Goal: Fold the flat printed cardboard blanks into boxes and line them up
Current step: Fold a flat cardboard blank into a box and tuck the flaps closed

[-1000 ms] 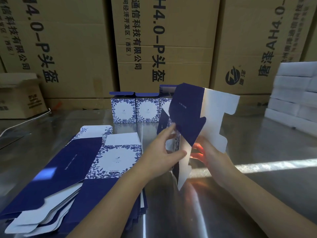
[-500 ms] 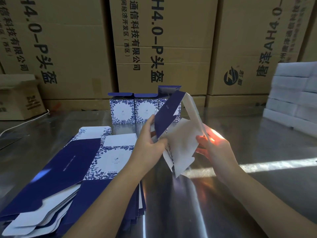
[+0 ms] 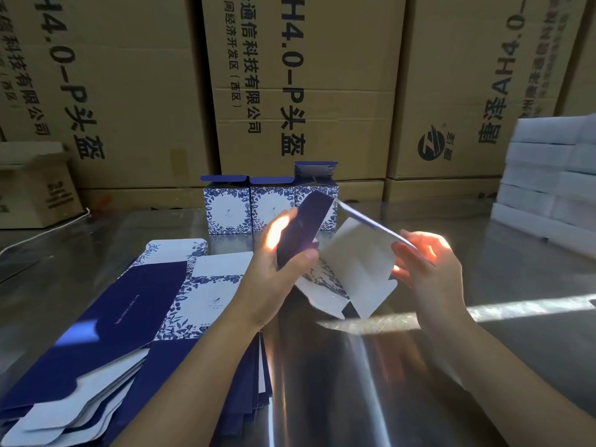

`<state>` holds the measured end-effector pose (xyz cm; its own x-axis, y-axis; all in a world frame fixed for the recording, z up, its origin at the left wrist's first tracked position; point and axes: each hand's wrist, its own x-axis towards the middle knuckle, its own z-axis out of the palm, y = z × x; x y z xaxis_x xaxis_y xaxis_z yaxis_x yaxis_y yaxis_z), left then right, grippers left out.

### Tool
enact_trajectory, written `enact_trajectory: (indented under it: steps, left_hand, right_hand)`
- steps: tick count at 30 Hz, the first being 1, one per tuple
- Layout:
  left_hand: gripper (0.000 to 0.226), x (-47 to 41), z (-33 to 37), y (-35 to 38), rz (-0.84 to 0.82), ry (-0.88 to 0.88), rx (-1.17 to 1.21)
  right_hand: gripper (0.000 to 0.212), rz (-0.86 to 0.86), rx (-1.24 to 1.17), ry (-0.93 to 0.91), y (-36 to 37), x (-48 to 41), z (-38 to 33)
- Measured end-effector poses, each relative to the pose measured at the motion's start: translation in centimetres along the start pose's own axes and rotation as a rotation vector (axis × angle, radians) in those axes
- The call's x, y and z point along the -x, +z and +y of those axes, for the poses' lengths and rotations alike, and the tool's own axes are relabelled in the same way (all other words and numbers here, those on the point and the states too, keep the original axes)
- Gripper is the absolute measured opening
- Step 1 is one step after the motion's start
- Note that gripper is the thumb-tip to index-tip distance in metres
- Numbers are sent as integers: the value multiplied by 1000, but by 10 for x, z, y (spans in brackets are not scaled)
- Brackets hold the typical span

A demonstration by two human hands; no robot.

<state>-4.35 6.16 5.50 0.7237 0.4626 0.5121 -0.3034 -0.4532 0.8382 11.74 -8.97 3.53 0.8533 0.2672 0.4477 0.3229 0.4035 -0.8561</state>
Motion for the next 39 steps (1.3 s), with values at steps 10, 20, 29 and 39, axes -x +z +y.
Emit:
enact_trajectory:
  steps: [10,20,29,39]
  left_hand:
    - [67,-5,1,2,114,-258,2]
    - [52,-5,-2,-1,66,-190,-55]
    - [26,-7,-1,-5,14,-30,-199]
    - [27,-6,-1,-9,-10,4,-425]
  right_hand:
    - [54,-96,236,-270,1,10,-1]
    - [48,-218,306,-319,1,15,-1]
    - [57,-251,418,-376,0,16,4]
    - [42,-268,449,-377,3,12,4]
